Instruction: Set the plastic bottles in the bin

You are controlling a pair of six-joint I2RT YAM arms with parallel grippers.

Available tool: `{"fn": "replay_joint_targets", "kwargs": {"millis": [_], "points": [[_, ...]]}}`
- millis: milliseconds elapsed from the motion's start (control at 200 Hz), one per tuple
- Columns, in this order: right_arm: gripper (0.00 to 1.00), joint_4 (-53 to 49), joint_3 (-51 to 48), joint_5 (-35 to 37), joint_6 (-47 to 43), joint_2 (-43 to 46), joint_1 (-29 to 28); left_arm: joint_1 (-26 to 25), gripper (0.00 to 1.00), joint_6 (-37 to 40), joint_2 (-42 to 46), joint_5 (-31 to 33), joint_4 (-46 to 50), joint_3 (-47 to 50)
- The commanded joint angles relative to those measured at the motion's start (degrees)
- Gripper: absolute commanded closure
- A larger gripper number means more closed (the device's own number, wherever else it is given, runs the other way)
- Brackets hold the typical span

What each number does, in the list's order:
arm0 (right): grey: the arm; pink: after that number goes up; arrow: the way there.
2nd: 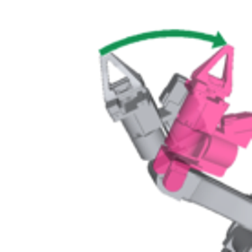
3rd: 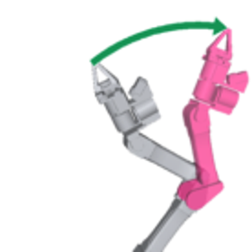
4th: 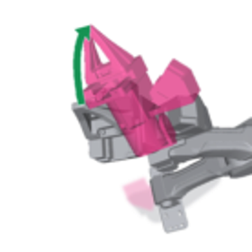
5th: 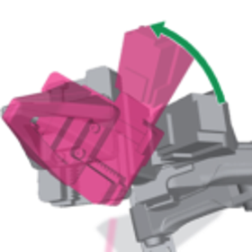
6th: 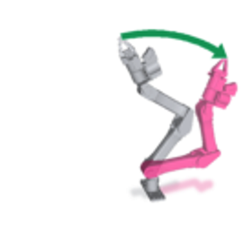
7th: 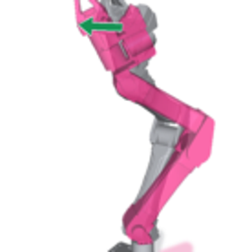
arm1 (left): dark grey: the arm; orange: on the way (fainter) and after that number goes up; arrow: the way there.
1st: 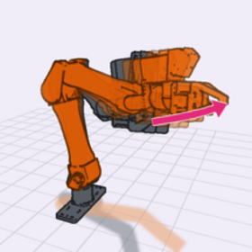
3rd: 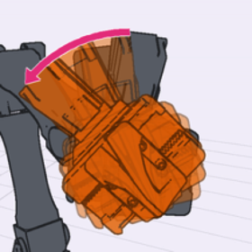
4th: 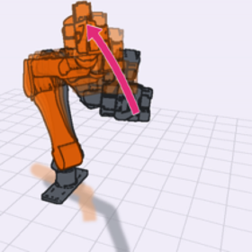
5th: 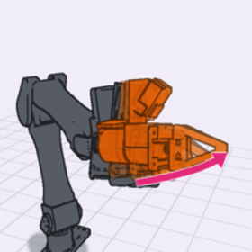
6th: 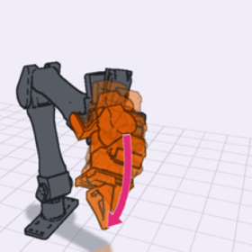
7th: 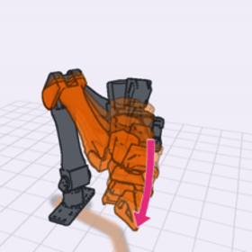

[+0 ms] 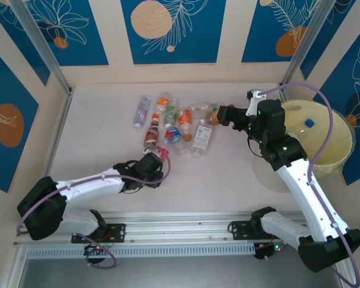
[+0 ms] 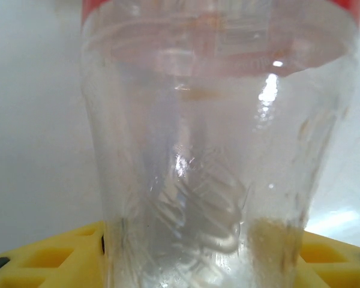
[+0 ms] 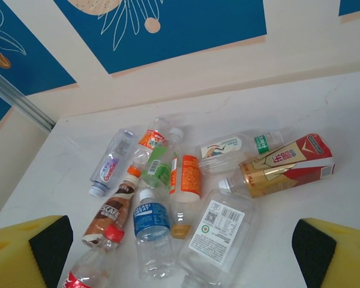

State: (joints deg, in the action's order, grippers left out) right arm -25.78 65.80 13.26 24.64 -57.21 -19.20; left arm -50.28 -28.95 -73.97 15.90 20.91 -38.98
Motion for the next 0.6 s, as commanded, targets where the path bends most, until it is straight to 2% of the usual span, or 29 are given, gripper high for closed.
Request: {"fn": "replay_joint_targets", "kwargs": {"millis": [0, 175, 330, 385, 515, 595], "points": [[0.04, -0.2, -1.1, -1.3, 2.7, 0.9, -0.7, -0.1, 1.0, 1.4, 3.9, -3.9, -4.3, 0.6], [0.04, -0.3, -1.9, -5.1, 6.7, 0.2, -1.3, 0.0, 1.0, 2.8, 9.1, -10.7, -13.9, 0.6], [0.04, 1.2, -2.3, -12.5, 11.0, -0.9, -2.2, 0.1, 1.0, 5.4, 10.2, -15.4, -31.7, 0.1], [0.04, 2.5, -2.2, -15.4, 11.8, -1.5, -2.4, 0.1, 1.0, 7.6, 8.8, -19.3, -36.8, -1.5], [0.02, 8.5, -2.8, -26.9, 10.6, -2.8, -2.7, 0.1, 1.0, 12.1, 3.1, -30.3, -37.7, -9.4], [0.03, 11.1, -3.2, -29.2, 10.9, -3.3, -3.6, 0.1, 1.0, 12.3, 0.4, -35.4, -38.8, -12.7]]}}
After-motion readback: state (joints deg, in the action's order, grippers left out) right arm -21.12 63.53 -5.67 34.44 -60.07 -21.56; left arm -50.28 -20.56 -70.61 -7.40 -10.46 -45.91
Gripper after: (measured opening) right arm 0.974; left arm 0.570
